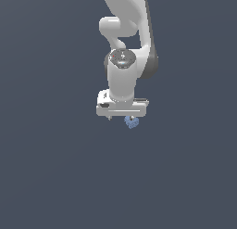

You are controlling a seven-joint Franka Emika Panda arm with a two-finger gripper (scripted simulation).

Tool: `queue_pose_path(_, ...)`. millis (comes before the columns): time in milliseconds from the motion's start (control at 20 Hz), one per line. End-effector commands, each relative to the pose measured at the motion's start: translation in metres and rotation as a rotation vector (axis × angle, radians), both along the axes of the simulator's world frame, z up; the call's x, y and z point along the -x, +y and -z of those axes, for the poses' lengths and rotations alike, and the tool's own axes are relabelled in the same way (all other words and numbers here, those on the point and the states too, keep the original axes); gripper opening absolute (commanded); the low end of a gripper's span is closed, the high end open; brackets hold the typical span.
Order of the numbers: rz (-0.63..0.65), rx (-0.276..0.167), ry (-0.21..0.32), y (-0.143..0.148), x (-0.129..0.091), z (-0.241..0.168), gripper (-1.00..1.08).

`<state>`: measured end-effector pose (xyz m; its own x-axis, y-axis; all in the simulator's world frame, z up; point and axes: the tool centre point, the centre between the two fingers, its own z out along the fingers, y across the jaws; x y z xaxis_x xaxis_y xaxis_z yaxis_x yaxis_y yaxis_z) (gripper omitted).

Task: Pick up the object and move it to a goal position.

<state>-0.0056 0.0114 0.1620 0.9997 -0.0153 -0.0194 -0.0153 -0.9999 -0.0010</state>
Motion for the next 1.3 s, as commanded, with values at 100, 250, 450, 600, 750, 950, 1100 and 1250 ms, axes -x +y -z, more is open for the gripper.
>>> queue_pose_path(100,0.004,-0.003,-0.001,0.000,-0.001,0.000,1.00)
queue_pose_path(250,-0.009,-0.003,-0.002,0.002,0.001,0.002,1.00)
queue_pose_path(450,-0.055,-0.002,-0.003,0.008,0.007,0.010,1.00)
queue_pose_path(600,-0.110,-0.001,-0.005,0.015,0.014,0.019,1.00)
queue_pose_path(750,-0.185,0.000,-0.008,0.025,0.024,0.030,1.00)
queue_pose_path(950,-0.305,0.000,-0.012,0.040,0.041,0.048,1.00)
queue_pose_path(1100,-0.380,-0.001,-0.015,0.050,0.053,0.058,1.00)
queue_pose_path(1250,-0.436,-0.002,-0.017,0.057,0.061,0.065,1.00)
